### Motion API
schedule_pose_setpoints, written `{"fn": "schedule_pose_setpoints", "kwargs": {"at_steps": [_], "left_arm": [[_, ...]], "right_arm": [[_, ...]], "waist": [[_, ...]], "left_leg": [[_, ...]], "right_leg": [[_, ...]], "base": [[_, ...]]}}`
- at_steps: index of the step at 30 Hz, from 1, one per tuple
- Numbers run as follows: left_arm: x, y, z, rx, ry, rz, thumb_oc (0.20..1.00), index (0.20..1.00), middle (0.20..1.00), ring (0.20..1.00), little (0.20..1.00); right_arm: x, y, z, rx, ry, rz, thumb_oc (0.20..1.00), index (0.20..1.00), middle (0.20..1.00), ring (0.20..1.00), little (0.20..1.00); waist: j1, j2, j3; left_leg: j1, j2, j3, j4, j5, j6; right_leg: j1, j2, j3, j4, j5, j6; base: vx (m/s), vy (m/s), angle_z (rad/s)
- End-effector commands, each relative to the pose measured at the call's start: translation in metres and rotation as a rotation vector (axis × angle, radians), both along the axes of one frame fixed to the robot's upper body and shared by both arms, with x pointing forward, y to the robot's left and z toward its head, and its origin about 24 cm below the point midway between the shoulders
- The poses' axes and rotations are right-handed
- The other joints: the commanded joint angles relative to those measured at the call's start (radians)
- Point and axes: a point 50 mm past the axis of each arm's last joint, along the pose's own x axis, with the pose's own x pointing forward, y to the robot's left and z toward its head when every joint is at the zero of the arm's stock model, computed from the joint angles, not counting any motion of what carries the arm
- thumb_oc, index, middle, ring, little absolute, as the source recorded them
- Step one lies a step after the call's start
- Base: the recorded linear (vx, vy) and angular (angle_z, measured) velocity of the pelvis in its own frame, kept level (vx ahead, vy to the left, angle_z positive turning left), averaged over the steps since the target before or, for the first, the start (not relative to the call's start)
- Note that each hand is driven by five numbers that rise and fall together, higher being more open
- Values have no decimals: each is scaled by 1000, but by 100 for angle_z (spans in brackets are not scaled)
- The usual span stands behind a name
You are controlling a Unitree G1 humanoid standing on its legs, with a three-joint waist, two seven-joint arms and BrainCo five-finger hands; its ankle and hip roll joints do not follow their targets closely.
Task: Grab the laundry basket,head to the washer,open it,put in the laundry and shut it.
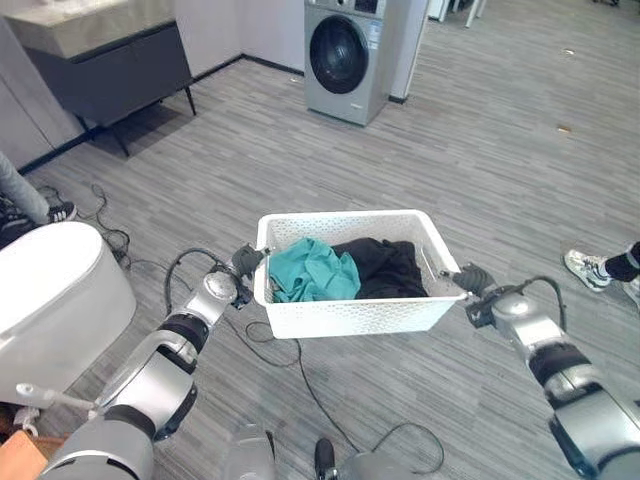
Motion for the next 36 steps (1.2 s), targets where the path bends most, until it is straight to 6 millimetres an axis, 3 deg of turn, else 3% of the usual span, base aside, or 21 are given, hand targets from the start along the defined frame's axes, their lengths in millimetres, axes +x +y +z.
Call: {"fn": "schedule_pose_setpoints", "kwargs": {"at_steps": [1,6,10,14,15,16,17,18,19,20,22,23,25,26,29,30,32,33,34,35,36], "left_arm": [[12,-4,27,5,-96,-5,200,200,200,200,200],[9,-1,21,-6,-87,-3,200,200,200,200,200],[7,11,20,-4,-91,22,200,200,200,200,200],[6,16,21,-7,-100,35,200,200,200,200,200],[5,18,20,-7,-96,42,200,200,200,200,200],[5,17,19,-2,-93,38,200,200,200,200,200],[5,18,19,1,-91,42,200,200,200,200,200],[7,17,21,1,-92,43,200,200,200,200,200],[7,17,21,0,-93,43,200,200,200,200,200],[8,16,23,-8,-95,48,200,200,200,200,200],[8,16,23,-9,-95,49,200,200,200,200,200],[9,14,24,-14,-96,51,200,200,200,200,200],[9,14,24,-14,-96,51,200,200,200,200,200],[11,11,26,-15,-107,47,200,200,200,200,200],[12,10,27,5,-120,48,200,200,200,200,200],[8,12,18,14,-100,51,200,200,200,200,200],[8,10,18,17,-96,44,200,200,200,200,200],[5,10,12,3,-76,41,200,200,200,200,200],[5,10,12,3,-76,41,200,200,200,200,200],[4,12,9,-9,-68,50,200,200,200,200,200],[3,13,10,-5,-67,47,200,200,200,200,200]], "right_arm": [[9,-16,46,33,-243,-34,200,200,200,200,200],[16,0,37,47,-216,-8,200,200,200,200,200],[24,12,34,60,-201,16,200,200,200,200,200],[23,17,29,84,-190,17,200,200,200,200,200],[25,20,26,84,-173,24,200,200,200,200,200],[26,18,25,78,-160,14,200,200,200,200,200],[27,19,26,76,-157,17,200,200,200,200,200],[30,17,30,69,-161,12,200,200,200,200,200],[30,17,30,69,-161,13,200,200,200,200,200],[30,13,35,56,-164,7,200,200,200,200,200],[31,13,35,55,-164,8,200,200,200,200,200],[31,12,36,55,-167,6,200,200,200,200,200],[31,12,36,55,-167,6,200,200,200,200,200],[31,9,40,44,-171,6,200,200,200,200,200],[28,4,42,47,-184,0,200,200,200,200,200],[24,4,36,57,-174,-5,200,200,200,200,200],[23,3,34,62,-170,-9,200,200,200,200,200],[22,2,32,57,-150,0,200,200,200,200,200],[22,2,32,57,-150,0,200,200,200,200,200],[21,3,28,48,-128,8,200,200,200,200,200],[20,1,27,47,-122,4,200,200,200,200,200]], "waist": [[68,22,-50],[94,39,-65],[121,34,-103],[128,20,-127],[120,27,-128],[103,53,-118],[91,68,-108],[77,88,-99],[72,85,-94],[44,88,-88],[39,90,-81],[31,87,-80],[31,88,-80],[11,82,-72],[-16,75,-62],[-25,86,-63],[-23,81,-78],[-33,73,-121],[-33,74,-121],[-42,84,-148],[-45,86,-155]], "left_leg": [[47,-23,-40,-184,183,36],[63,-42,-132,-205,203,29],[78,-57,-127,-103,178,56],[115,-85,-81,-59,117,97],[156,-100,-66,-59,87,124],[212,-92,-55,-73,66,142],[251,-89,-49,-85,55,149],[297,-88,-57,-105,38,153],[302,-92,-61,-106,38,153],[347,-107,-90,-122,11,149],[356,-107,-94,-123,9,148],[375,-113,-103,-128,-10,142],[376,-113,-103,-128,-10,142],[398,-128,-129,-119,-46,134],[433,-141,-157,-88,-91,124],[497,-128,-166,-76,-133,118],[522,-128,-171,-83,-141,114],[582,-91,-180,-73,-149,90],[582,-91,-180,-73,-149,90],[599,-31,-179,3,-76,52],[582,-10,-170,49,-56,45]], "right_leg": [[22,-22,99,20,3,146],[73,-14,165,-4,-31,156],[100,-42,227,60,-73,160],[68,-70,224,247,-8,211],[-9,-84,215,434,114,262],[-88,-91,169,593,156,278],[-145,-110,131,662,147,270],[-223,-119,84,651,101,240],[-219,-124,81,655,95,240],[-280,-94,83,475,20,220],[-269,-94,78,471,18,219],[-288,-94,89,351,23,219],[-288,-94,89,350,23,219],[-332,-108,148,169,69,236],[-398,-142,219,14,144,271],[-419,-159,143,-32,163,284],[-392,-165,120,-40,166,283],[-345,-157,107,9,225,273],[-345,-157,107,9,225,273],[-329,-114,88,83,207,244],[-310,-103,75,89,191,235]], "base": [[476,68,28],[320,76,-42],[482,180,-55],[321,147,-33],[399,264,3],[503,339,-23],[480,318,-16],[295,172,-18],[483,98,8],[302,-4,13],[216,-11,45],[128,-20,52],[173,-33,52],[316,-62,52],[445,-110,25],[662,-180,29],[632,-245,16],[682,-307,17],[918,-471,47],[514,-305,55],[514,-305,44]]}}
